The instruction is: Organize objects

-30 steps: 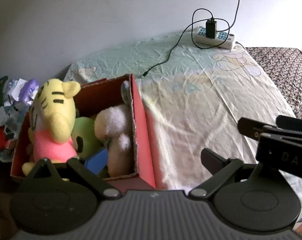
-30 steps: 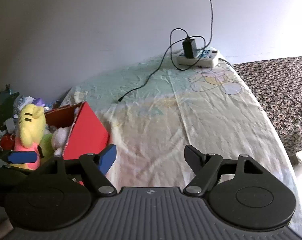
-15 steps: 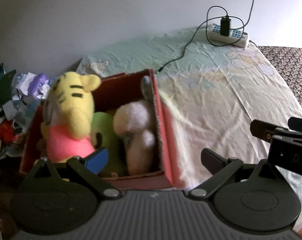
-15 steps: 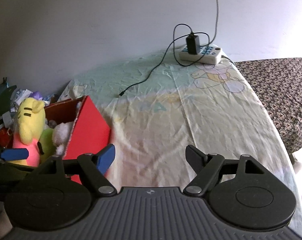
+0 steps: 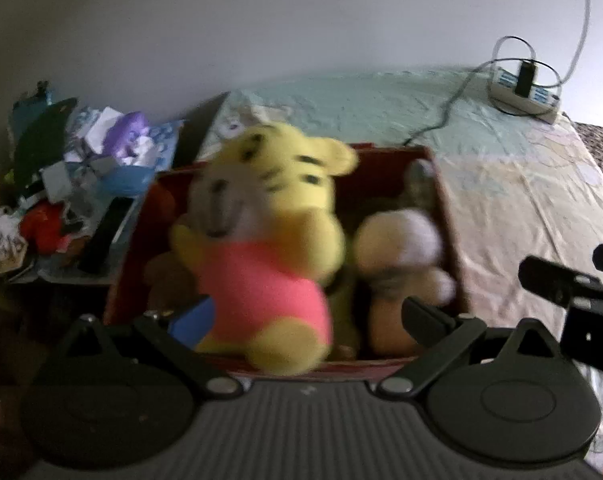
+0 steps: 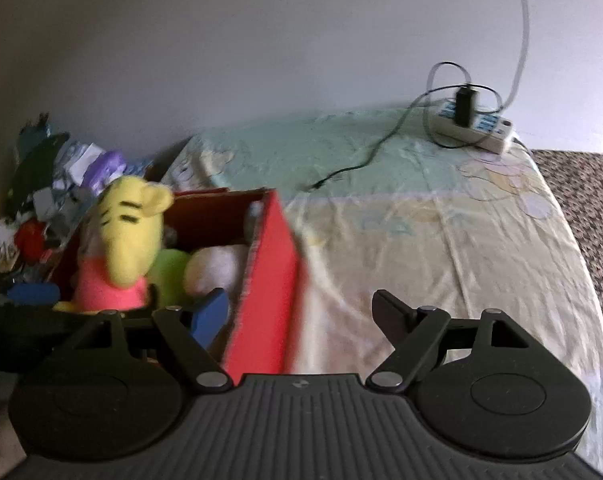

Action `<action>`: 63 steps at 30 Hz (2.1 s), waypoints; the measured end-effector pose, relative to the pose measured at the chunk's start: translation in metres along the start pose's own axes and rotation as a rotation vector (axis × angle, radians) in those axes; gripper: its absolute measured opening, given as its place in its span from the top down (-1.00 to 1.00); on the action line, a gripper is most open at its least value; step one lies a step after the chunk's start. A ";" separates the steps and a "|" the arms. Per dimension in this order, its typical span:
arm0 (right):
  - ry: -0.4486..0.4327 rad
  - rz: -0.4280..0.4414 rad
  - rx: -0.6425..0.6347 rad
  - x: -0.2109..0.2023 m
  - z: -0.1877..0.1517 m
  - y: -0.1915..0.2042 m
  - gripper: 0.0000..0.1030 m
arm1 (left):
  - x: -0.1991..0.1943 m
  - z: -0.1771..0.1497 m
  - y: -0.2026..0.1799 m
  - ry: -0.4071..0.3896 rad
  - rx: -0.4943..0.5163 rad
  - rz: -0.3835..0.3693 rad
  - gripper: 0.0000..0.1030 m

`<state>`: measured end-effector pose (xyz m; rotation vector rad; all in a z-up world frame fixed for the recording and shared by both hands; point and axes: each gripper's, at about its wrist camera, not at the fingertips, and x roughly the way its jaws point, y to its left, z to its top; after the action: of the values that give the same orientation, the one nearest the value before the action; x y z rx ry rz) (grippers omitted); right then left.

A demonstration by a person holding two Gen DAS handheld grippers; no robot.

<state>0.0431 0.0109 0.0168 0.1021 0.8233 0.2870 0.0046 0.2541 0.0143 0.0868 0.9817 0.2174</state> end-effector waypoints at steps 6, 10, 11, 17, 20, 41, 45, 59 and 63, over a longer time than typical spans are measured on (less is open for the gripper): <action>0.032 0.017 -0.025 0.004 0.010 0.031 -0.59 | 0.001 0.001 0.029 0.010 0.014 0.024 -0.95; 0.046 0.014 -0.035 0.009 0.016 0.048 -0.59 | 0.004 0.004 0.046 0.012 0.022 0.029 -0.95; 0.054 0.014 -0.036 0.011 0.019 0.052 -0.59 | 0.004 0.005 0.050 0.014 0.025 0.029 -0.95; 0.083 0.016 -0.022 0.021 0.029 0.070 -0.61 | 0.009 0.011 0.073 0.023 0.028 0.043 -0.95; 0.091 0.014 -0.009 0.028 0.031 0.078 -0.61 | 0.015 0.011 0.082 0.032 0.022 0.040 -0.97; 0.129 0.016 0.057 0.054 0.024 0.087 -0.62 | 0.045 0.010 0.095 0.048 0.040 -0.035 -0.99; 0.141 0.023 0.058 0.057 0.023 0.088 -0.62 | 0.047 0.009 0.094 0.052 0.040 -0.039 -0.99; 0.158 0.044 0.031 0.065 0.023 0.091 -0.62 | 0.051 0.009 0.097 0.050 0.033 -0.072 -0.99; 0.160 0.044 0.035 0.066 0.023 0.090 -0.62 | 0.053 0.011 0.098 0.058 0.035 -0.090 -0.99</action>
<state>0.0835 0.1170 0.0035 0.1316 0.9858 0.3252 0.0282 0.3619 -0.0061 0.0685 1.0444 0.1207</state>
